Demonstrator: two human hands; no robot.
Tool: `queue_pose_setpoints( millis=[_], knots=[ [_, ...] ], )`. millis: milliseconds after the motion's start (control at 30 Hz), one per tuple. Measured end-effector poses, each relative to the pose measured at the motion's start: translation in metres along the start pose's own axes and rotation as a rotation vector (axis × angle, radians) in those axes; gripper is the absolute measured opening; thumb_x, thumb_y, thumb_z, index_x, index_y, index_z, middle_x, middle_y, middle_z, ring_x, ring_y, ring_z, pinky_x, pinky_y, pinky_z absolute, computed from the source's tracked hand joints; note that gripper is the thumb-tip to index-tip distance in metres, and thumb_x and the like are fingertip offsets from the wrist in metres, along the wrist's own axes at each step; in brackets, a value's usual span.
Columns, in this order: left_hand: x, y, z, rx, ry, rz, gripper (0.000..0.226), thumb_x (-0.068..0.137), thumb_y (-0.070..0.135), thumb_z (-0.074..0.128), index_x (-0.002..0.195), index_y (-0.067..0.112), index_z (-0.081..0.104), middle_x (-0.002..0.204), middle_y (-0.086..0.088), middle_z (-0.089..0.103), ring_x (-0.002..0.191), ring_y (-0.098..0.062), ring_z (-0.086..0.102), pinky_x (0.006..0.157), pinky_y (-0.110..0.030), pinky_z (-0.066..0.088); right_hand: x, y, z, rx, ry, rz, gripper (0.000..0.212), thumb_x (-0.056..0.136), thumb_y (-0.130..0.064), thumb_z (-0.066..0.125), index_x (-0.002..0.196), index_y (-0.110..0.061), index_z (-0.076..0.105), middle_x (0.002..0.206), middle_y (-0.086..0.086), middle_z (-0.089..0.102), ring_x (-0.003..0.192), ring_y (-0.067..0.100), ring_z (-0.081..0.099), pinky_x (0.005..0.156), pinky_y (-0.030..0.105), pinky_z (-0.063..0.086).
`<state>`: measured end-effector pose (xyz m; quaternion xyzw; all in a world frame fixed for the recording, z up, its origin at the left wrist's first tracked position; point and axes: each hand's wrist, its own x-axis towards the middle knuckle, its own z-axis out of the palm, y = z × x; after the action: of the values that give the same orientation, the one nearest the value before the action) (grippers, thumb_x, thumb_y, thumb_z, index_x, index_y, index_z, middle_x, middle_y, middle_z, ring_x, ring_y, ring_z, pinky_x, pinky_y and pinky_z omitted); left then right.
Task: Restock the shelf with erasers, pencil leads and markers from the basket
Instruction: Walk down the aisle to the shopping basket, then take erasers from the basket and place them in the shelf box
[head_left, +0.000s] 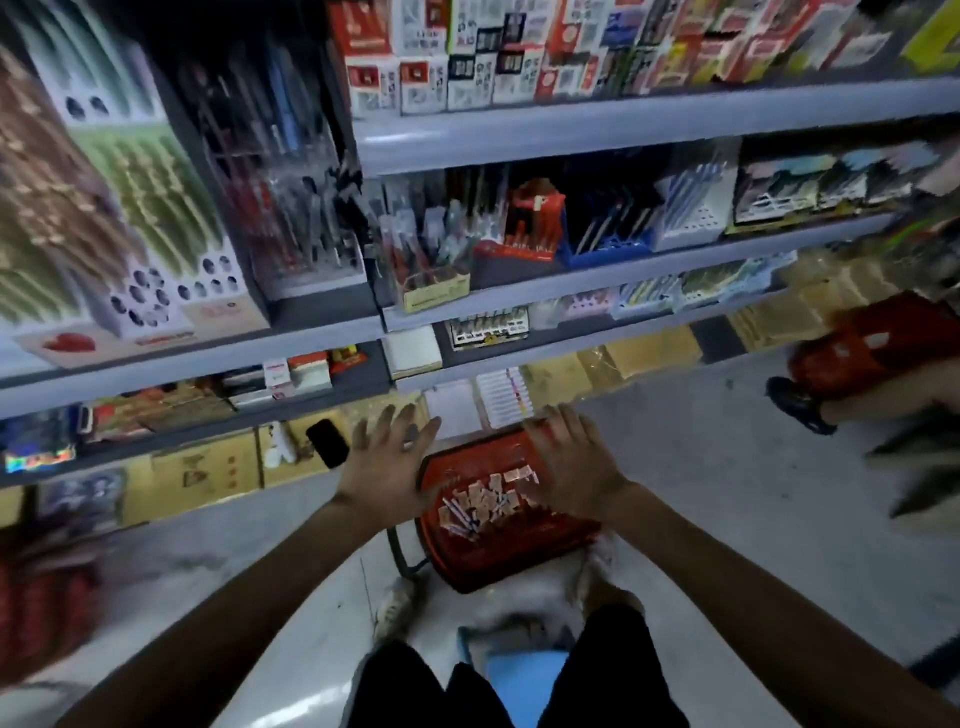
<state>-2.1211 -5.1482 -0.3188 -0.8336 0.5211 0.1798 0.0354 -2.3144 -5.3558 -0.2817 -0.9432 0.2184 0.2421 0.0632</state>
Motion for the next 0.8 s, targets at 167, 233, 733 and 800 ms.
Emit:
queue_pose_setpoints(
  millis=[167, 233, 733, 800],
  knots=[
    [0.068, 0.053, 0.086, -0.061, -0.082, -0.262, 0.093, 0.090, 0.077, 0.036, 0.164, 0.027, 0.009, 0.170, -0.019, 0.013, 0.156, -0.043, 0.011, 0.124, -0.063, 0.011, 0.075, 0.060, 0.082, 0.010, -0.075, -0.158, 0.106, 0.084, -0.089, 0.021, 0.154, -0.012, 0.039, 0.158, 0.026, 0.035, 0.144, 0.049, 0.035, 0.116, 0.063, 0.028],
    [0.106, 0.073, 0.127, -0.074, -0.170, -0.307, 0.090, 0.093, 0.070, 0.044, 0.164, 0.025, 0.011, 0.169, -0.018, 0.014, 0.155, -0.041, 0.012, 0.124, -0.060, 0.014, 0.106, 0.083, 0.125, 0.030, -0.158, -0.178, 0.101, 0.084, -0.084, 0.029, 0.149, -0.010, 0.048, 0.154, 0.028, 0.042, 0.139, 0.050, 0.042, 0.111, 0.064, 0.038],
    [0.219, 0.086, 0.430, -0.040, 0.067, -0.024, 0.075, 0.086, 0.061, 0.052, 0.150, 0.026, 0.040, 0.148, -0.016, 0.045, 0.135, -0.038, 0.046, 0.107, -0.057, 0.044, 0.249, 0.155, 0.446, -0.020, 0.013, -0.289, 0.094, 0.084, -0.077, 0.047, 0.156, -0.017, 0.038, 0.160, 0.023, 0.033, 0.151, 0.041, 0.025, 0.122, 0.056, 0.021],
    [0.225, 0.081, 0.449, -0.006, 0.095, -0.018, 0.077, 0.088, 0.065, 0.050, 0.154, 0.028, 0.035, 0.151, -0.016, 0.044, 0.136, -0.038, 0.046, 0.108, -0.057, 0.043, 0.259, 0.161, 0.469, -0.030, 0.038, -0.311, 0.095, 0.085, -0.078, 0.047, 0.158, -0.018, 0.034, 0.161, 0.022, 0.030, 0.153, 0.039, 0.020, 0.124, 0.054, 0.015]
  ],
)
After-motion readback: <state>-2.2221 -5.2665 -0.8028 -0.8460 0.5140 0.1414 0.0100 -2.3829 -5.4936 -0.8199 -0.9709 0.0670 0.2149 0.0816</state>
